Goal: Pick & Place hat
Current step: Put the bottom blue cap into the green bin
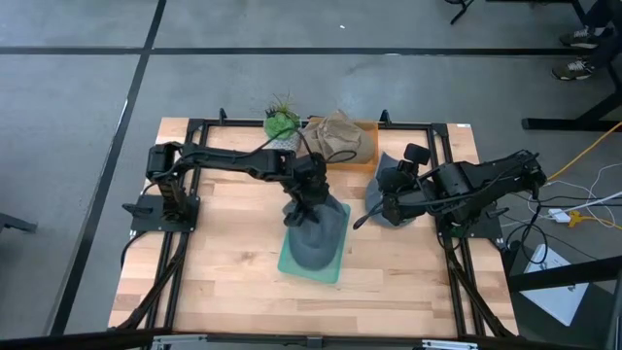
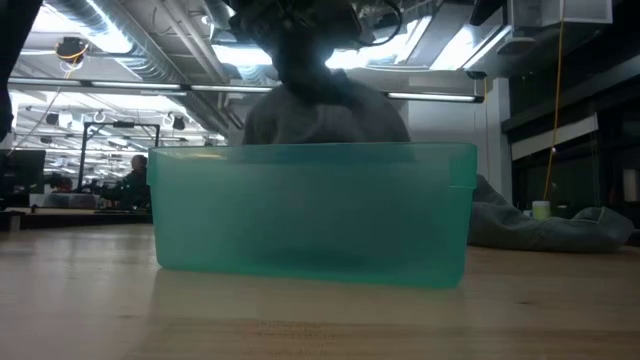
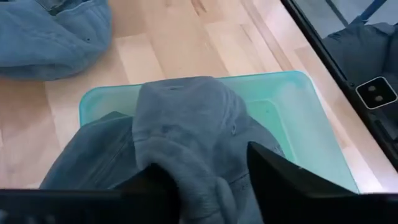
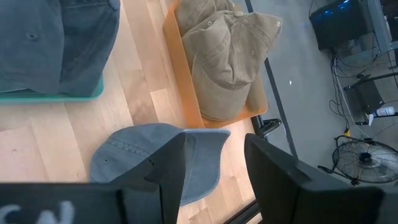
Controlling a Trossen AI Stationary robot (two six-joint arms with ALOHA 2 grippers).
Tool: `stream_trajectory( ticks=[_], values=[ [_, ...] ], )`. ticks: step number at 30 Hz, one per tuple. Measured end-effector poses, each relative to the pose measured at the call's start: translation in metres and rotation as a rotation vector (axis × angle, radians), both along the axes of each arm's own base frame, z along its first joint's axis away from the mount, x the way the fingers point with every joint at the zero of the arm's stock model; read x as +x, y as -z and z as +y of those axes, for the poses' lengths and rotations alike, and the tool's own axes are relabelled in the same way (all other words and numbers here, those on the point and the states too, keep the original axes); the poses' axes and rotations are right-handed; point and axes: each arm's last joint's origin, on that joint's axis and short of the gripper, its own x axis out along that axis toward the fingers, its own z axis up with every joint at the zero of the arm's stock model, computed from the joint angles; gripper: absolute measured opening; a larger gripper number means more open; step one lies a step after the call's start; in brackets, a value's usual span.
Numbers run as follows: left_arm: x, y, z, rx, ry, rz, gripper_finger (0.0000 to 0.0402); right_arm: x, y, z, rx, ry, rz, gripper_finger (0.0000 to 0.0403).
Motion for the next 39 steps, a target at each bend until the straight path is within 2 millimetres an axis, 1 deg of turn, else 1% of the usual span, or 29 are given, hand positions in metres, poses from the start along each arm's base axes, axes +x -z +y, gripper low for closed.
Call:
stream_trajectory(
  ticks=[4,6,8,11,12,14,18,22,25,28,32,35,39],
  values=[
    [0.0,0.0,0.003,0.032,-0.025,0.001,0.0207,0.0,0.0,0.0,0.0,0.0,0.001,0.0161],
    [-0.001,-0.002,0.007,0.094,-0.075,0.013,0.0226,0.0,0.0,0.0,0.0,0.0,0.0,0.0161],
    [-0.003,-0.01,0.011,0.177,-0.141,0.023,0.0238,0.0,0.0,0.0,0.0,0.001,0.001,0.0161],
    [-0.004,-0.029,0.015,0.285,-0.225,0.005,0.0245,0.0,0.0,0.0,0.0,0.001,0.001,0.0161],
    [-0.005,-0.034,0.015,0.302,-0.233,0.006,0.0246,0.0,0.0,0.0,0.001,0.001,0.001,0.0161],
    [-0.004,-0.048,0.015,0.323,-0.228,-0.045,0.0246,0.0,0.0,0.0,0.001,0.002,0.0,0.0161],
    [-0.009,-0.072,0.011,0.327,-0.214,-0.098,0.0246,0.0,0.0,0.0,0.0,0.001,0.001,0.0161],
    [-0.019,-0.081,0.005,0.255,-0.221,-0.07,0.0244,0.0,0.005,0.0,-0.005,0.0,0.02,0.0161],
    [-0.028,-0.076,-0.002,0.216,-0.169,0.024,0.0224,-0.003,0.014,-0.001,-0.013,0.001,0.049,0.0161],
    [-0.032,-0.065,-0.008,0.213,-0.149,0.092,0.0191,-0.009,0.024,-0.003,-0.016,0.003,0.08,0.0161],
    [-0.03,-0.045,-0.011,0.216,-0.137,0.117,0.0139,-0.014,0.035,-0.004,-0.01,0.005,0.068,0.0161],
    [-0.026,-0.031,-0.01,0.22,-0.145,0.085,0.0104,-0.019,0.039,-0.006,0.017,0.004,0.037,0.0161],
    [-0.024,-0.016,-0.005,0.22,-0.163,0.073,0.0071,-0.026,0.044,-0.007,0.068,0.03,0.005,0.0161]
  ],
)
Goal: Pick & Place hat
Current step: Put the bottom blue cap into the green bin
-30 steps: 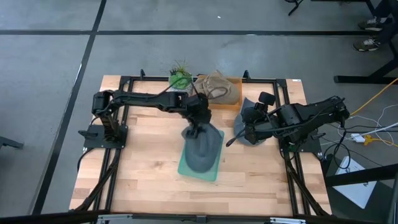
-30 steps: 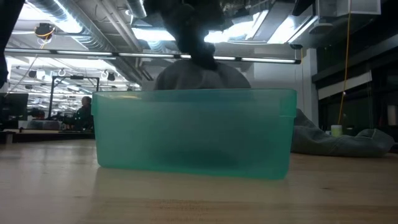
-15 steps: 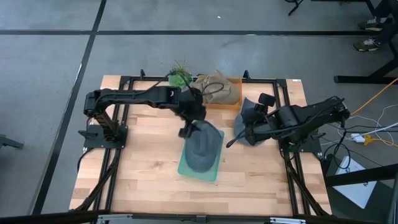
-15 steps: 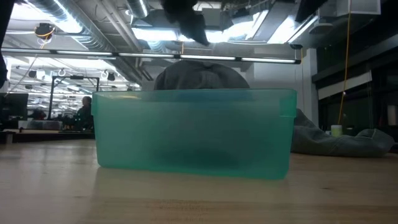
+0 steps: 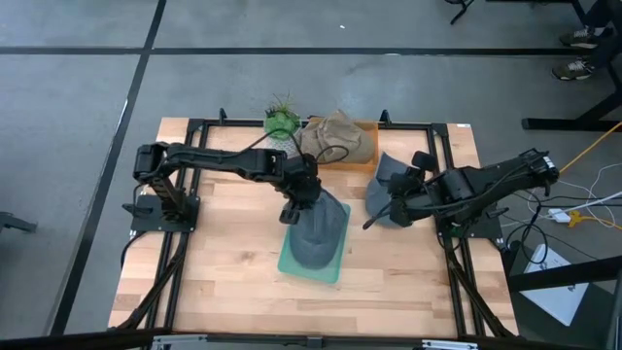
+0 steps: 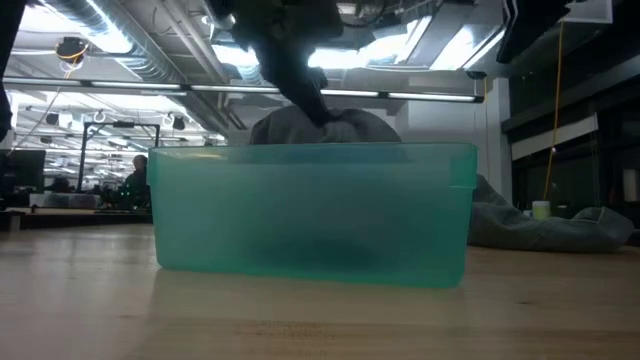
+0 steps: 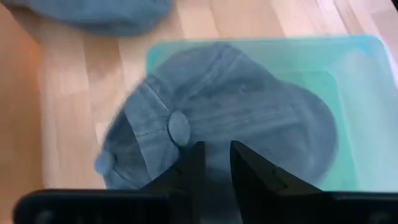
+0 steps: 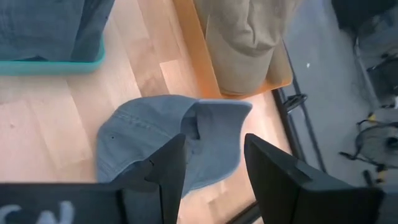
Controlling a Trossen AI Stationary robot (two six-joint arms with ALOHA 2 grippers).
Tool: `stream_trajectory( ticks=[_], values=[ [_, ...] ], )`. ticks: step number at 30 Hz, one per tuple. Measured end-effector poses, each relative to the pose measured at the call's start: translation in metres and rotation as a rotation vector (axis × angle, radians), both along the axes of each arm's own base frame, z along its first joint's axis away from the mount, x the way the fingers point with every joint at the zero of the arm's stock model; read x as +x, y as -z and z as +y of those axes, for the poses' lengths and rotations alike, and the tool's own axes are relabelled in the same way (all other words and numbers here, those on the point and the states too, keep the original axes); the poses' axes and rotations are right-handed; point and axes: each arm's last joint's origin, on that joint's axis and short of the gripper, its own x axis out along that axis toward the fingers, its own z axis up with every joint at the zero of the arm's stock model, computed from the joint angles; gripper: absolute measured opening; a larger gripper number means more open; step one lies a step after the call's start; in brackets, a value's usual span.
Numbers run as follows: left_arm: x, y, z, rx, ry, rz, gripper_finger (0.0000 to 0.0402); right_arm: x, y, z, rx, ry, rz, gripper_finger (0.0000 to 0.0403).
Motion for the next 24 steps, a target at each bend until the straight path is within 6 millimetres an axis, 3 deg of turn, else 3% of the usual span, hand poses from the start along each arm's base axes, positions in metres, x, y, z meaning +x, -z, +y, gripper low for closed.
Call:
stream_trajectory(
  ticks=[6,14,24],
  values=[
    [0.003,0.012,0.006,-0.01,-0.037,-0.06,0.0053,-0.008,0.016,-0.002,0.061,0.036,-0.053,0.0161],
    [0.002,0.023,0.008,-0.026,-0.064,-0.064,0.0058,-0.007,0.049,0.0,0.151,0.064,-0.08,0.0161],
    [-0.016,-0.017,0.005,-0.01,-0.053,-0.182,0.0104,0.006,0.082,0.006,0.274,0.061,-0.178,0.0161]
  ],
)
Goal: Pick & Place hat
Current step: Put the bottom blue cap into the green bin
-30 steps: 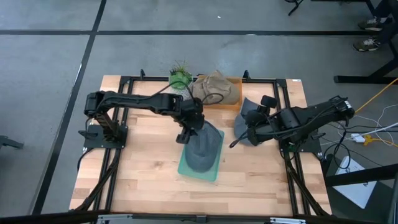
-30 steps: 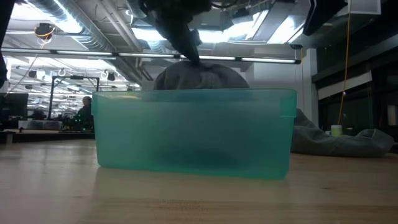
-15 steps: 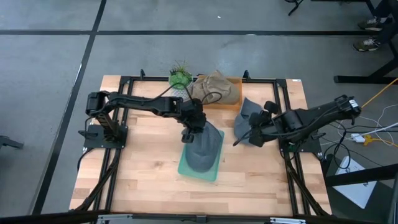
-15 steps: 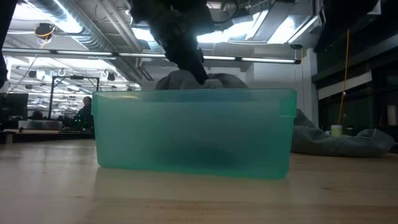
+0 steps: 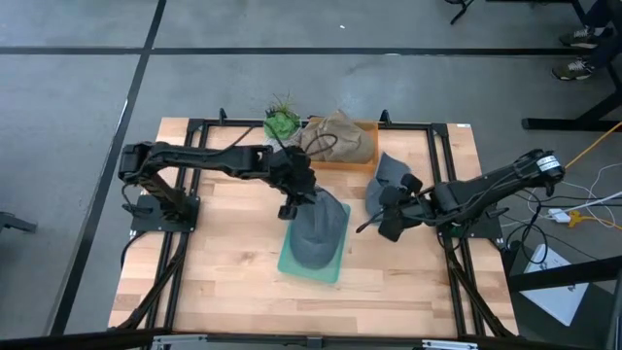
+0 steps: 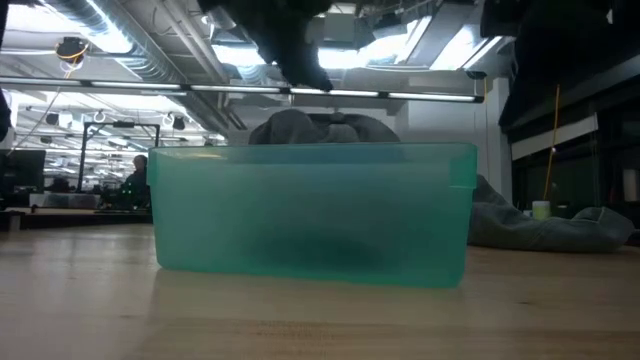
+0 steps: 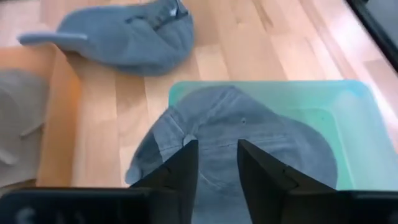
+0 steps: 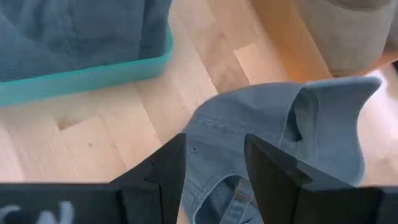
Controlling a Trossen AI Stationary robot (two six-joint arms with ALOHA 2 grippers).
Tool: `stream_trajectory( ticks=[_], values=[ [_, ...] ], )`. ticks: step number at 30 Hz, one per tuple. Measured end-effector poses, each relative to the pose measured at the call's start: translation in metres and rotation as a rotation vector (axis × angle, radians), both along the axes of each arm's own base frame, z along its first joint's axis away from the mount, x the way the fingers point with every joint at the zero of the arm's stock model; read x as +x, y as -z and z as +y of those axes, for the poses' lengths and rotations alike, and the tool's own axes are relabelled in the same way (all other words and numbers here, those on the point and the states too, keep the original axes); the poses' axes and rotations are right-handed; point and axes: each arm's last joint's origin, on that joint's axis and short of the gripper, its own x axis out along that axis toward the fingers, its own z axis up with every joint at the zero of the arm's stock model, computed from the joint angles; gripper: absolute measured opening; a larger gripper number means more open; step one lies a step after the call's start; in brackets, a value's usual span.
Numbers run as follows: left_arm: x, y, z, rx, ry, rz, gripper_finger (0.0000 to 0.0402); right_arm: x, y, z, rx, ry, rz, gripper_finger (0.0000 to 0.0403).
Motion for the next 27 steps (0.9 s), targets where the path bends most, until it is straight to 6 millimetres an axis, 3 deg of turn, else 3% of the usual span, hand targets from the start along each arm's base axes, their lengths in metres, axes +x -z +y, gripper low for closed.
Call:
stream_trajectory(
  ticks=[6,12,27],
  values=[
    [-0.015,-0.012,-0.002,-0.016,-0.011,0.024,0.0161,-0.002,0.012,-0.001,0.043,0.09,-0.017,0.0161],
    [-0.024,-0.008,-0.005,-0.057,-0.041,0.129,0.0202,-0.005,0.025,-0.001,0.09,0.156,-0.02,0.0161],
    [-0.029,0.001,-0.009,-0.1,-0.081,0.208,0.0209,-0.006,0.053,0.001,0.176,0.166,-0.005,0.0161]
  ],
)
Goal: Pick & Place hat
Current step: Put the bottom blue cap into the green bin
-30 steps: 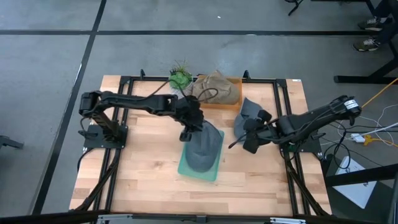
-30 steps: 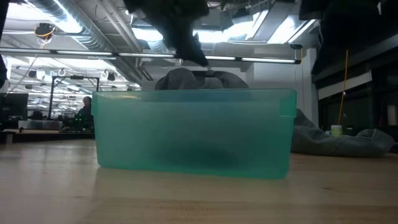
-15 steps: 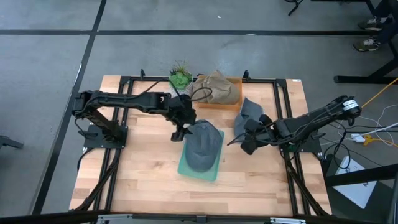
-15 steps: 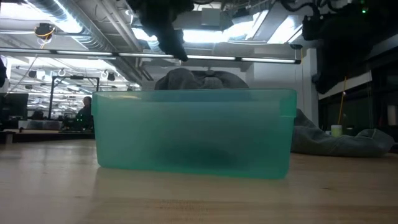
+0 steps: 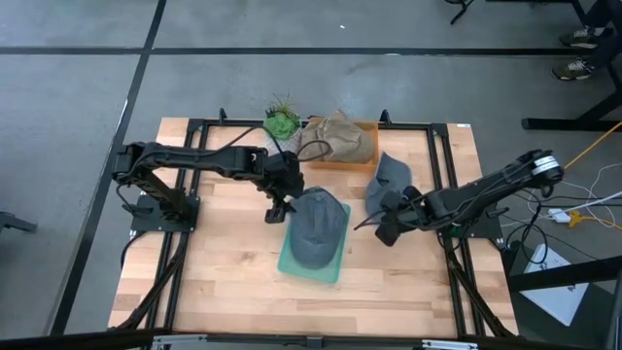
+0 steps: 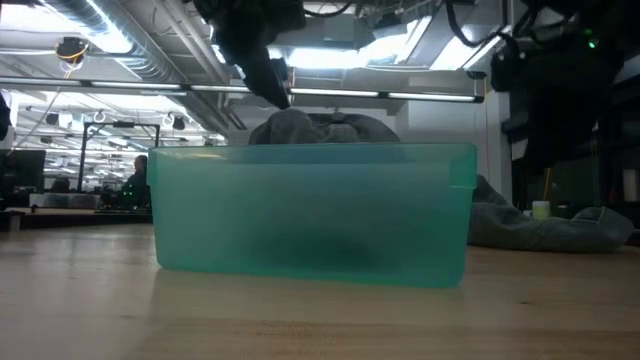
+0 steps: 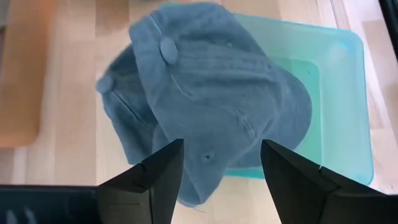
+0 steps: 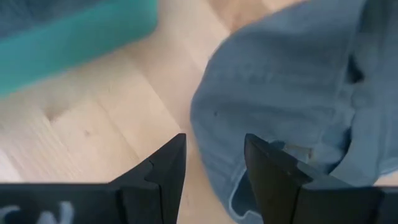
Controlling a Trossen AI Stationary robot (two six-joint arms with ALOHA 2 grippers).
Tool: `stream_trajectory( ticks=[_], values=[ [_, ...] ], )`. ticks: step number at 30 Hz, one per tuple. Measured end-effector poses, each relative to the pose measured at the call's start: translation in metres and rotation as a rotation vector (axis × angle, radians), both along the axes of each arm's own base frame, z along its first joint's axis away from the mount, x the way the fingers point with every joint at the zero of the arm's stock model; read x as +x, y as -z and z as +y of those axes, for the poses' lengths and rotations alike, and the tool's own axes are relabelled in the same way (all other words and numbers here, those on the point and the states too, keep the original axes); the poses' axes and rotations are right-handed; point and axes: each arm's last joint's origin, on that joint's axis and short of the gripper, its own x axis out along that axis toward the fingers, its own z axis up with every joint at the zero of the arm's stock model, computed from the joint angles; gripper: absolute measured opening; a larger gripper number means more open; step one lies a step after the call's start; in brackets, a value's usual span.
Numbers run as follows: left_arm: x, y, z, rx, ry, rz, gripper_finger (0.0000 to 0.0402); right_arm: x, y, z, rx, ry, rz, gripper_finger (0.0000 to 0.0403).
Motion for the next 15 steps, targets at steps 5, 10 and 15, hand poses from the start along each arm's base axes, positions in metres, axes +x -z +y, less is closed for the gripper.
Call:
stream_trajectory(
  ticks=[5,10,15],
  values=[
    [-0.003,0.012,-0.004,-0.005,0.007,0.032,0.021,-0.001,0.018,0.001,0.021,-0.014,0.053,0.0161],
    [-0.005,0.022,-0.004,-0.017,-0.012,0.048,0.021,0.001,0.027,0.002,0.002,-0.026,0.097,0.0161],
    [-0.006,0.03,-0.004,-0.025,-0.021,0.054,0.021,0.006,0.033,0.003,-0.031,-0.103,0.129,0.0161]
  ],
)
